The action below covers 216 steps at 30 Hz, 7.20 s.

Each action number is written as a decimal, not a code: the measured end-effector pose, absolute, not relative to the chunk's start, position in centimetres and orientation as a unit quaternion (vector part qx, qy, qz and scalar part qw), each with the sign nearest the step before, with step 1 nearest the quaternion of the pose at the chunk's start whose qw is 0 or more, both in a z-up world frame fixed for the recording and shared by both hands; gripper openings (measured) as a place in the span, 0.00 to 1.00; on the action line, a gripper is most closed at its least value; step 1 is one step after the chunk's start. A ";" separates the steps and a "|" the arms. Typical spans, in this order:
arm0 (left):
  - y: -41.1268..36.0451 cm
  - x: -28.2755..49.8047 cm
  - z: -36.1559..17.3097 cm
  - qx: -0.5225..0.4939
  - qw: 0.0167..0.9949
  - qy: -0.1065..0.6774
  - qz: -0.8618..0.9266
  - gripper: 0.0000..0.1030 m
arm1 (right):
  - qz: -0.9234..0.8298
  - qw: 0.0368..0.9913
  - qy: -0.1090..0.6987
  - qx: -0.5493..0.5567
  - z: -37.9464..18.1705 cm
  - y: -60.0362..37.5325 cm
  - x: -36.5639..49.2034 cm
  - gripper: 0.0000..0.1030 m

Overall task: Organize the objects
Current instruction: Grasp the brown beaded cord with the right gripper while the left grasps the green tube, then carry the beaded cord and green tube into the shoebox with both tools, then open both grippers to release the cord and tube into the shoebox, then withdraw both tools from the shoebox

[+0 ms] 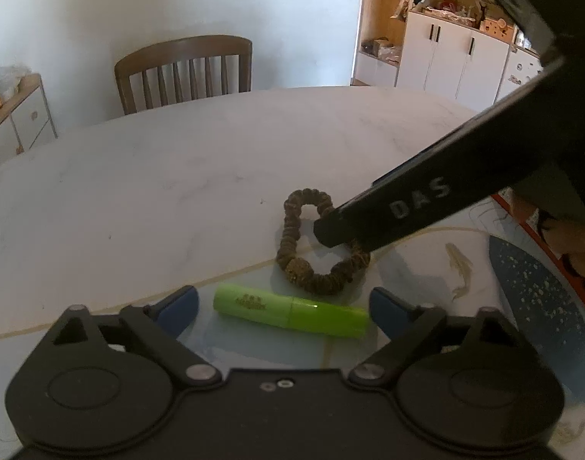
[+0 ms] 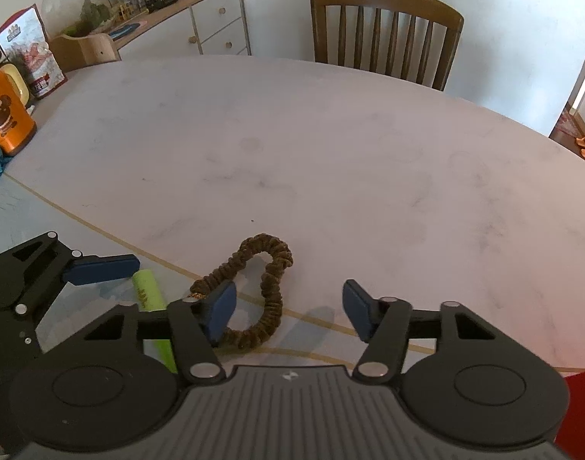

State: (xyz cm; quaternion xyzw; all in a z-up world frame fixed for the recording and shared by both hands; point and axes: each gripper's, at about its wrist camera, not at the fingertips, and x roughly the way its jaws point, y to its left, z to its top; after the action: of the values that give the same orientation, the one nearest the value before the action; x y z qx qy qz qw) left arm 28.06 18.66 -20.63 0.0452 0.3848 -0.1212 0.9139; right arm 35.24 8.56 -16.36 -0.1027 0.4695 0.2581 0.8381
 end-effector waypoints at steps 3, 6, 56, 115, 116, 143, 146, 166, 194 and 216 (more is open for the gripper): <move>18.4 27.8 -20.5 0.056 0.916 0.379 -0.121 0.78 | 0.259 0.837 0.470 -0.108 -16.6 8.9 35.4 0.46; 18.3 27.8 -20.4 0.056 0.916 0.379 -0.121 0.78 | 0.263 0.835 0.470 -0.111 -16.7 8.9 35.4 0.37; 11.8 22.1 -7.8 -0.002 0.921 0.355 -0.159 0.78 | 0.268 0.863 0.416 -0.100 -2.1 -3.5 21.1 0.08; -14.7 34.1 -15.1 0.090 0.867 0.456 -0.177 0.78 | 0.171 0.871 0.461 -0.013 -9.9 -30.8 27.1 0.08; -14.7 34.3 -15.2 0.087 0.865 0.462 -0.177 0.78 | 0.172 0.871 0.460 -0.018 -10.0 -30.7 27.0 0.08; -14.3 32.8 -13.4 0.067 0.865 0.469 -0.162 0.87 | 0.175 0.878 0.445 -0.032 -9.0 -32.5 25.1 0.28; -14.2 31.5 -12.2 0.067 0.873 0.454 -0.164 0.87 | 0.181 0.884 0.430 -0.024 -8.2 -32.8 24.4 0.47; -10.9 22.3 -5.0 0.042 0.922 0.350 -0.161 0.97 | 0.193 0.914 0.356 0.002 -3.4 -32.1 18.1 0.57; -6.7 15.3 -2.2 0.010 0.946 0.282 -0.159 1.00 | 0.194 0.933 0.295 0.073 -0.3 -30.2 12.0 0.83; -5.3 14.5 -3.4 0.000 0.942 0.288 -0.171 0.99 | 0.186 0.938 0.285 0.067 -0.5 -28.0 10.2 0.83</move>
State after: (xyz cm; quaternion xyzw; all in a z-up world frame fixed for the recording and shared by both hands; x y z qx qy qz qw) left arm 14.50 -5.25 -3.45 0.0005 0.2878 -0.1712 0.9423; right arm 10.24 -28.03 -0.47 0.0674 0.2854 0.1857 0.9378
